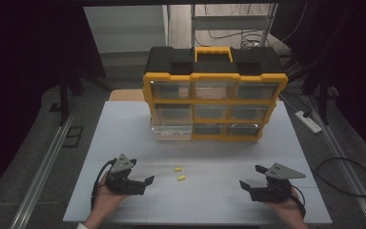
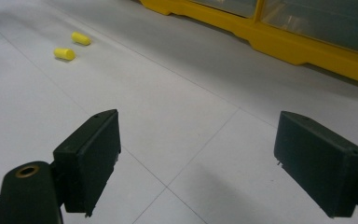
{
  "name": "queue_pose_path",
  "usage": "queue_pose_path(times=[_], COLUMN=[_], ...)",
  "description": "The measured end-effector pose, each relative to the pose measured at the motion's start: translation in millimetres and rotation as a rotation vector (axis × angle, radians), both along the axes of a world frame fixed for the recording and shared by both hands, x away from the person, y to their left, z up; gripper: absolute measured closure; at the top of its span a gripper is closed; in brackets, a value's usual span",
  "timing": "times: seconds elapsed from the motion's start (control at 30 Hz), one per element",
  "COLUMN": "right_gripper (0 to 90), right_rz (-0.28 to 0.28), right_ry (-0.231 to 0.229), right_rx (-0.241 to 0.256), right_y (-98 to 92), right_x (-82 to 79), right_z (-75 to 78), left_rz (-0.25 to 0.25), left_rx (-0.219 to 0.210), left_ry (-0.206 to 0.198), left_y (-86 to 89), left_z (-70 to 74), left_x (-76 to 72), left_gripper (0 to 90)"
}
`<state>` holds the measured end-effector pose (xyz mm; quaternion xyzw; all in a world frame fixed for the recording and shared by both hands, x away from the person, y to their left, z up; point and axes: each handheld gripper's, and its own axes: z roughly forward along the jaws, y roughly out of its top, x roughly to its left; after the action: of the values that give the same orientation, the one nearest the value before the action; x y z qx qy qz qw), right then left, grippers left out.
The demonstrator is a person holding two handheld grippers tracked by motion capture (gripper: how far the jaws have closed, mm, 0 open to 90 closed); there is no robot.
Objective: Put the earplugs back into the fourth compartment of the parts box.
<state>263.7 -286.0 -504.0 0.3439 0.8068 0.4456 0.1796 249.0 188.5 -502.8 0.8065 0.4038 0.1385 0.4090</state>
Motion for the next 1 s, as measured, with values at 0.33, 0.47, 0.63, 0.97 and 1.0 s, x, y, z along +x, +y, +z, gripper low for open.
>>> queue_pose_path(times=[0.33,0.47,0.63,0.97,1.0], right_gripper=[16.1,16.2,16.4,16.8,16.8], right_rz=[0.006,0.008,0.012,0.017,0.018], right_ry=[0.005,0.006,0.005,0.007,0.007], right_rx=[-0.01,-0.014,-0.015,-0.021,-0.021], right_y=[0.6,0.9,1.4,2.0,2.0], right_x=[0.4,0.2,0.1,-0.4,-0.3], right_z=[-0.9,-1.1,-1.4,-1.8,-1.9], left_rz=[-0.041,-0.064,-0.095,-0.141,-0.145], left_rx=[0.022,0.036,0.055,0.097,0.101], left_ry=[0.009,0.011,0.019,0.038,0.04], left_y=[-15.5,-22.7,-31.9,-49.9,-51.9], left_z=[8.1,10.4,13.2,12.6,12.6], left_x=[8.4,12.2,19.1,32.8,34.5], left_gripper=[7.6,8.3,9.1,10.7,11.0])
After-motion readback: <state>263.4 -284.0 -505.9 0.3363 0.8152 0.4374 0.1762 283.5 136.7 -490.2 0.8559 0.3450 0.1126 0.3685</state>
